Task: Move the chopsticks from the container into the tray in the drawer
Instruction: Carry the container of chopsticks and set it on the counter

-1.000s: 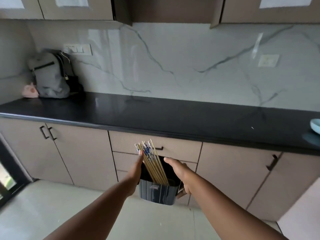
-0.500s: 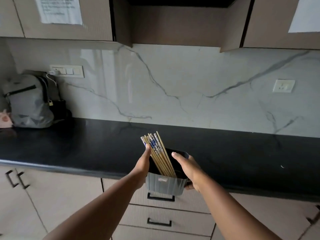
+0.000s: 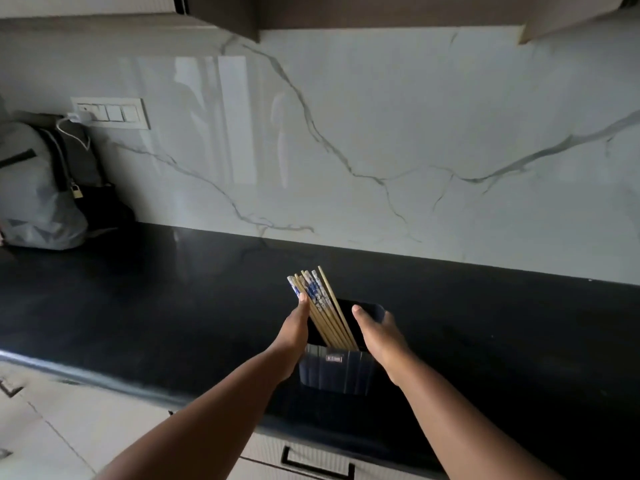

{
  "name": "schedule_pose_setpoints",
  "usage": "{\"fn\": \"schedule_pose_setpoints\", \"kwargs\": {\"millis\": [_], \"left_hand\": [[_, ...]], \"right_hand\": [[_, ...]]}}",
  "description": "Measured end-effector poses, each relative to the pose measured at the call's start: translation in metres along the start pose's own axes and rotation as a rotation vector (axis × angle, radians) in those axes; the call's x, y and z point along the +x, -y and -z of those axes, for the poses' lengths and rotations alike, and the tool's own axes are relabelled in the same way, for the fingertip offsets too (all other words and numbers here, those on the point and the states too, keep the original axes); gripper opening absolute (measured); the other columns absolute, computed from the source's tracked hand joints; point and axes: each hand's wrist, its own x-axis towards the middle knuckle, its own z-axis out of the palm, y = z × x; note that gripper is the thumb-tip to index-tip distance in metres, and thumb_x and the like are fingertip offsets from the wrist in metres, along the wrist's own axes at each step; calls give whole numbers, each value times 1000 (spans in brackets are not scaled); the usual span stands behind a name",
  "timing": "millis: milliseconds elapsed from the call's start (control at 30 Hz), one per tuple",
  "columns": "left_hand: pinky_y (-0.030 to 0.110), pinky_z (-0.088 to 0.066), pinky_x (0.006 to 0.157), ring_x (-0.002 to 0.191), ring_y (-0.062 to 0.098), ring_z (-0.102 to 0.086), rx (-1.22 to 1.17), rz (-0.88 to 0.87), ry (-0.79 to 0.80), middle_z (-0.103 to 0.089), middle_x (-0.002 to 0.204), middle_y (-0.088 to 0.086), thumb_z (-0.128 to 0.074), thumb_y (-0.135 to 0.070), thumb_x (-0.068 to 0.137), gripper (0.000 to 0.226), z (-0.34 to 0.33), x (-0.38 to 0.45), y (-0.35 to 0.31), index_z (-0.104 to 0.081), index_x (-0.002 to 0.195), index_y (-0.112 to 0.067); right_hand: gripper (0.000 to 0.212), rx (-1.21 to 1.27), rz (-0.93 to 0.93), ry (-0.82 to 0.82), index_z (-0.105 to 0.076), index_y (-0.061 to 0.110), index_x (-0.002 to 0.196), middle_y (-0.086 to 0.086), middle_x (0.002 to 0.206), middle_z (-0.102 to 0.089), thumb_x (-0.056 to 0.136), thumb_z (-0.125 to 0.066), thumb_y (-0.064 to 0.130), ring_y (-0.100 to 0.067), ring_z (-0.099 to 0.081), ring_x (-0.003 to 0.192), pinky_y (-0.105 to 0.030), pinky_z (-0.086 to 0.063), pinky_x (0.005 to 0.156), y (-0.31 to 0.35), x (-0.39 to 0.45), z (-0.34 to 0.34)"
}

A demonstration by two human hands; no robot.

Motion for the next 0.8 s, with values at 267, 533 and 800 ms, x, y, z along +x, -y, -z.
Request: {"fn": "schedule_pose_setpoints", "kwargs": {"millis": [267,533,800], "left_hand": [[36,-34,108,128,18,-49,39,-44,-63,-58,134,3,-32,-55,97,60,1,55,-4,-52,135,-14],[43,-17,119,145,15,-22,210,-215,51,-29,156,-6,-24,-89,72,94,25,61,11,-23,150,-35],[46,16,115,143,24,26,1385,-271,84,22,159,4,12,-85,63,111,94,29,89,9,152,-20]], "right_hand": [[71,-110,77,-130,-28,15,147,-11,138,-54,92,-48,55,-31,-56,120,-42,-48,92,12,40,-13],[76,-18,84,-182,-30,20,148,-8,148,-43,88,-49,62,-29,-46,131,-44,-41,105,7,39,-10],[53,-289,596,-575,-52,12,133,-17,148,-42,91,-55,44,-27,-40,137,-41,-34,110,-49,-23,-21]]}}
